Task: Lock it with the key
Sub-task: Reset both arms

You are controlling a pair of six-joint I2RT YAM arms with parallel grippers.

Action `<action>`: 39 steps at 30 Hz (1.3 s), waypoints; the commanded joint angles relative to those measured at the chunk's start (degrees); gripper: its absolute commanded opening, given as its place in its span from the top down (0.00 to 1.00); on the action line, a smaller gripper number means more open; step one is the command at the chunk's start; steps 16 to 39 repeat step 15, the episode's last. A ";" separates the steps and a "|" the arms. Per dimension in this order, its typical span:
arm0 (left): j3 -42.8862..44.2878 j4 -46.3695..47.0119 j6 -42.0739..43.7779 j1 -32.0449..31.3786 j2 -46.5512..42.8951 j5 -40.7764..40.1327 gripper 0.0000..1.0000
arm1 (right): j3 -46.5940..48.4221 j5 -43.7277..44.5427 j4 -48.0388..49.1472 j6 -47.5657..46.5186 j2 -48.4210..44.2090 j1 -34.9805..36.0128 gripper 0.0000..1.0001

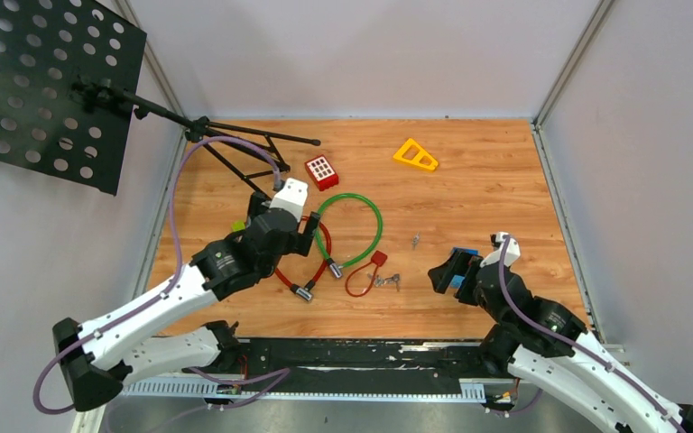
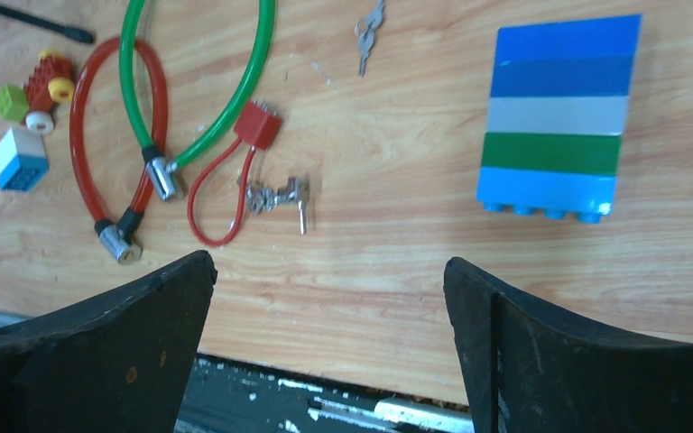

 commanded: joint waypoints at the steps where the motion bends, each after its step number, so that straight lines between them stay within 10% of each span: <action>1: -2.31 -5.70 -1.96 0.00 -5.18 -7.58 0.00 | 1.59 8.45 1.59 -0.54 -1.63 -0.05 0.00; 13: -4.87 -11.62 -4.05 0.02 -7.73 -19.85 0.00 | 6.13 16.42 4.04 -10.76 0.69 -0.06 0.00; 39: -4.44 -11.68 -3.65 0.00 -7.74 -20.21 0.00 | 5.71 15.31 4.71 -11.70 1.07 -0.06 0.00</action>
